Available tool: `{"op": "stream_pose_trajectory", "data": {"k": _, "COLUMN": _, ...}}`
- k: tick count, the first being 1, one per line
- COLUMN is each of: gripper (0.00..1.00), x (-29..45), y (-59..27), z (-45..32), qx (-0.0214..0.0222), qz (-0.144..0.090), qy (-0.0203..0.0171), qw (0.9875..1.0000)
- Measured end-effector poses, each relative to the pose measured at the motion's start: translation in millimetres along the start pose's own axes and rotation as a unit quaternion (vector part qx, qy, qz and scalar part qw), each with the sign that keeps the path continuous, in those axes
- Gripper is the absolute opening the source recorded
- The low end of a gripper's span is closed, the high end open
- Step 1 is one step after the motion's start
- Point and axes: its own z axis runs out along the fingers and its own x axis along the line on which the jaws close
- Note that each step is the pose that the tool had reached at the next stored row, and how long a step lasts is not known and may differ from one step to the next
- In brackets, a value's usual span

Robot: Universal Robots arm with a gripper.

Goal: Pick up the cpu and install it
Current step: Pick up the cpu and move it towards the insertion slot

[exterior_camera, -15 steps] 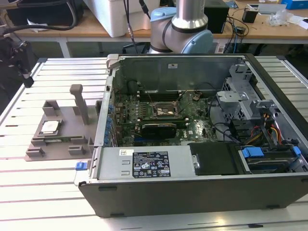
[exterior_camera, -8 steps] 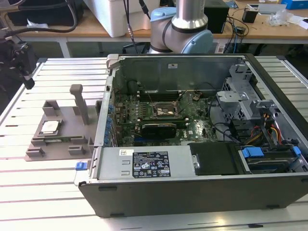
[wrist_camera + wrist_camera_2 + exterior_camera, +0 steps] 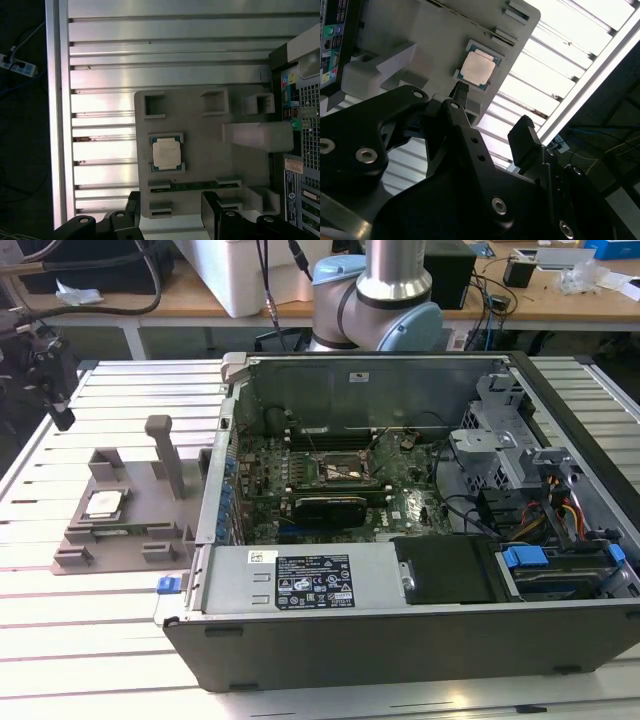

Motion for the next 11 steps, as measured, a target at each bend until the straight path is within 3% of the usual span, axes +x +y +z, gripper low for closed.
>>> {"op": "stream_pose_trajectory", "data": {"k": 11, "gripper": 0.60, "x": 0.0, "y": -0.1, "z": 9.7, "qx": 0.0000, "qz": 0.000, "qy": 0.0000, "qw": 1.0000}}
